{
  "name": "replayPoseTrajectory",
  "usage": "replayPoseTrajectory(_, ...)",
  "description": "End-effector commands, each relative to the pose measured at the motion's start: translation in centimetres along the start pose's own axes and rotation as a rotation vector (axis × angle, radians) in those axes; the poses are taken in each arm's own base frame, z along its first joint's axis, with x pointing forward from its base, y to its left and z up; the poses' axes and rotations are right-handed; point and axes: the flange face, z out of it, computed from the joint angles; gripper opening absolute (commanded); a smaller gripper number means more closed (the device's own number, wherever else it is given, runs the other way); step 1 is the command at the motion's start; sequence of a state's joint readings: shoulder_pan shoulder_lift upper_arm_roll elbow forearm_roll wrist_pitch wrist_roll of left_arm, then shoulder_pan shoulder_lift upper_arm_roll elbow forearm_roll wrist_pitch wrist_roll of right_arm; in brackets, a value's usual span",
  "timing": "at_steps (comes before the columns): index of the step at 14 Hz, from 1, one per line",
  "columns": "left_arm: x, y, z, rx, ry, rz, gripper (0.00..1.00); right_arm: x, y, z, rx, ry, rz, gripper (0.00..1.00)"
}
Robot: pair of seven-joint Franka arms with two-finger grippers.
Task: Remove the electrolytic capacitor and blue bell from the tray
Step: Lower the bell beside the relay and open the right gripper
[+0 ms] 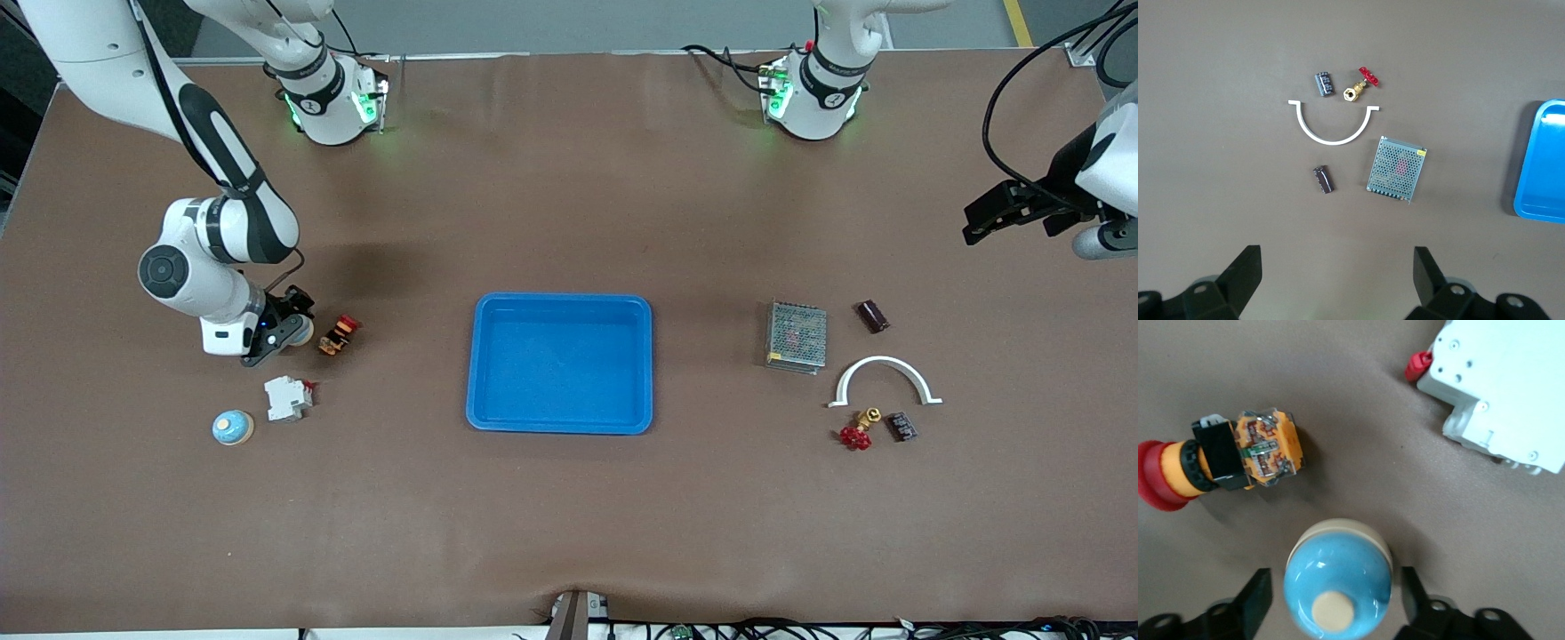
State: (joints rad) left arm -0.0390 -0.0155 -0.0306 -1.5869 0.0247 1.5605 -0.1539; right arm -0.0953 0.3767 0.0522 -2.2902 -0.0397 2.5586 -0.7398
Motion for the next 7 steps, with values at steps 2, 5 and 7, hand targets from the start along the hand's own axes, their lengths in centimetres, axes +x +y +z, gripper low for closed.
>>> replayPoseTrajectory(2, -0.2, 0.0, -0.2, -0.009, 0.008, 0.015, 1.0, -0.3, 0.4, -1.1, 0.004, 0.018, 0.016, 1.0)
replayPoseTrajectory(5, -0.2, 0.0, -0.3, -0.009, 0.008, 0.015, 1.0, 1.9, 0.8, -4.7, 0.018, -0.006, 0.019, 1.0)
replayPoseTrajectory(7, -0.2, -0.2, -0.4, -0.009, 0.01, 0.012, 1.0, 4.1, 0.5, -7.9, 0.027, -0.028, 0.066, 1.0)
